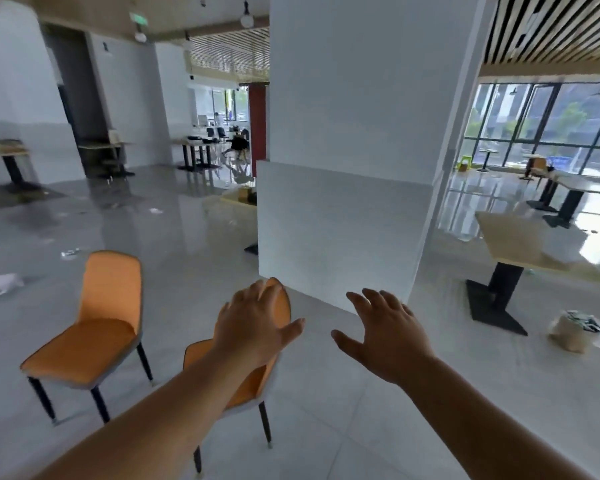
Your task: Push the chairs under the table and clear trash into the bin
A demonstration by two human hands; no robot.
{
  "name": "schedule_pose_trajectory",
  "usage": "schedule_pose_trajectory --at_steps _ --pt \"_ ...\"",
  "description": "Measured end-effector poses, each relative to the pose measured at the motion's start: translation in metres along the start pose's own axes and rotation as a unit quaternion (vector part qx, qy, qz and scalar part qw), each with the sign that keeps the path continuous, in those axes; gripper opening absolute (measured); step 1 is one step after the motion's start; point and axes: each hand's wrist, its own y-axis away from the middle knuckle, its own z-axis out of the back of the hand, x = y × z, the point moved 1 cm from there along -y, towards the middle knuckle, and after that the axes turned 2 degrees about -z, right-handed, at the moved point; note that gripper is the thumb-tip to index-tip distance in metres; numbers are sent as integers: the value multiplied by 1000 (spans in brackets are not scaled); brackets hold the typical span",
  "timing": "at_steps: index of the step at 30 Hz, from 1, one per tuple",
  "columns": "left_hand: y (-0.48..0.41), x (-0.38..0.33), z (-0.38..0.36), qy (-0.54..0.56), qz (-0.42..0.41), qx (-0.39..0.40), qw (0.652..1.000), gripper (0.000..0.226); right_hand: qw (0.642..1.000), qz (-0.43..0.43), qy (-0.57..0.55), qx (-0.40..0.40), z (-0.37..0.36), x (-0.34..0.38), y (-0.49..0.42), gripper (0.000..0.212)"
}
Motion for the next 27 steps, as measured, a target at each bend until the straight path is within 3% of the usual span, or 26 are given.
schedule_pose_trajectory --at_steps 7,13,18,27 --pt "-182 22 -76 36 54 17 998 97 998 58 16 29 -54 -51 -189 94" --pt "-341 4 -103 44 67 4 997 99 998 63 6 -13 -47 -135 -340 91" --pt "-453 1 -147 33 104 -20 994 101 994 109 -14 -21 -83 -185 -460 87" --pt "-551 57 -229 24 328 -32 944 91 951 298 -70 51 -190 -174 -672 86"
